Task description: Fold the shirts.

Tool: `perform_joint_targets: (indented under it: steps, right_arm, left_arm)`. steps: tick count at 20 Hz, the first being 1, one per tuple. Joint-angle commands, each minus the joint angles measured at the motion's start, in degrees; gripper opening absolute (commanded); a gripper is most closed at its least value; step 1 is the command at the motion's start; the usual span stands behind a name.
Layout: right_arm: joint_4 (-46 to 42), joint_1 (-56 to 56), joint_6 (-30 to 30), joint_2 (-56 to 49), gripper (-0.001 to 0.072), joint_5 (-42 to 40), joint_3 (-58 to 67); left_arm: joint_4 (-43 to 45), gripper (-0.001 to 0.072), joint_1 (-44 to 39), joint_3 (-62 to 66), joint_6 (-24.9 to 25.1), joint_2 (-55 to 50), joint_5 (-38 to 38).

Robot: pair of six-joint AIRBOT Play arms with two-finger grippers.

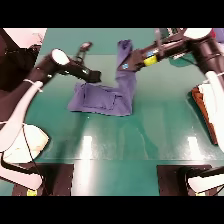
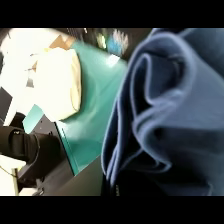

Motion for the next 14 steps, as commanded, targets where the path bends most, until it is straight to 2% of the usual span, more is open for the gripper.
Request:
perform_joint_targets:
  steps: [1,6,7,8,9,11,13,14]
  right_arm:
    - [0.0,7.9,-3.4,-3.8,0.0016,-10.4,0.1]
    - [0.5,16.1,-8.0,-12.3,0.0027,-24.8,0.1]
    - [0.6,17.4,-8.6,-13.8,0.0171,-26.9,0.1]
    - [0.5,18.3,-8.7,-15.1,0.037,-27.9,0.9]
    - [0.5,18.8,-8.7,-16.4,0.0502,-28.1,2.5]
    - [-0.1,18.4,-8.7,-18.0,0.0522,-24.2,6.5]
    - [-3.3,16.0,-7.7,-17.8,0.0465,-15.5,9.2]
    - [-4.8,14.2,-5.6,-17.0,0.0462,-11.3,8.9]
  left_arm:
    - [3.0,0.0022,8.5,0.1,0.1,4.2,-2.7]
    - [3.0,0.0022,17.1,0.1,0.1,8.5,-3.5]
    - [3.0,0.0022,18.1,0.1,0.1,9.0,-3.8]
    - [3.0,0.0022,18.8,0.1,0.1,9.4,-3.9]
    - [3.0,0.0021,19.3,0.1,0.1,9.6,-4.0]
    - [3.1,0.0022,19.3,0.1,0.1,9.6,-5.0]
    - [2.7,0.0022,19.3,0.1,0.1,9.6,-6.4]
    - [2.8,0.0022,19.3,0.1,0.1,9.6,-7.0]
